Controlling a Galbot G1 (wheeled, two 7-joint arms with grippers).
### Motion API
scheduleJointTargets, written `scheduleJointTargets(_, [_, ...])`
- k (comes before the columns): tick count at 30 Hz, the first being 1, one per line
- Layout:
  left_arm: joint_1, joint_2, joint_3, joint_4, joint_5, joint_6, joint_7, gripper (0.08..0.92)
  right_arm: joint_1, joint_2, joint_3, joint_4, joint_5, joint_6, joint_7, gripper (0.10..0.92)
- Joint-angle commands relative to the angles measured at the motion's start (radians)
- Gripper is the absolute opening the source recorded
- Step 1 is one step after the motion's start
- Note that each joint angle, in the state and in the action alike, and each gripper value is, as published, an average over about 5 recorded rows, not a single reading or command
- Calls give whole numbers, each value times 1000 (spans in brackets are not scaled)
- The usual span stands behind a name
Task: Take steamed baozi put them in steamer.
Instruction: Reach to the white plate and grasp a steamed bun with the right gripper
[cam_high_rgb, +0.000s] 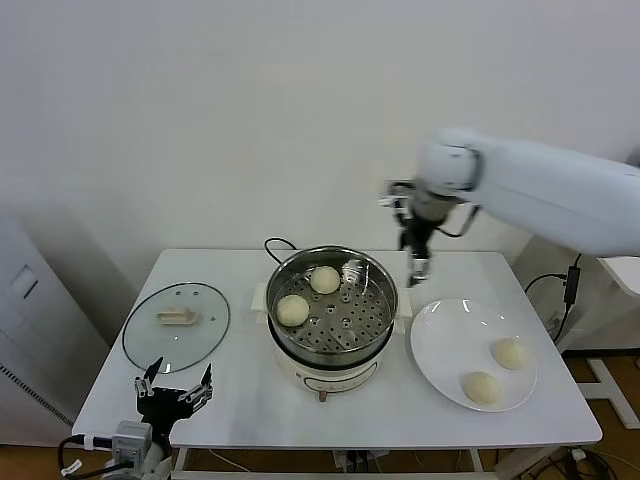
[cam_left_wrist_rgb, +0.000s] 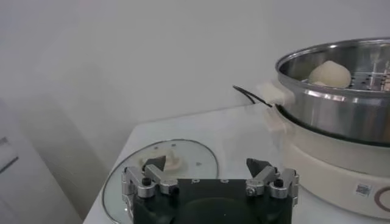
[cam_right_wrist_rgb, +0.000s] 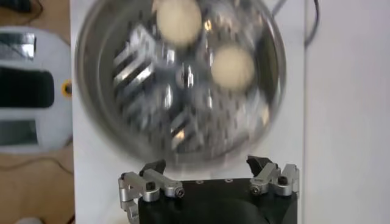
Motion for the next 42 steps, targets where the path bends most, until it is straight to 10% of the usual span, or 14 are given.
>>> scheduleJointTargets(1, [6,-41,-1,0,-43,13,4,823,37,-370,-50,139,-141,176,-81,823])
scheduleJointTargets(17, [59,-49,0,-11,-45,17,16,823,-969,-315,812,5,-416,345,-58,823])
scheduleJointTargets(42, [59,-48,-1,17,-41,24,19,823,-1127,-180,900,-105,-532,336,-30,823])
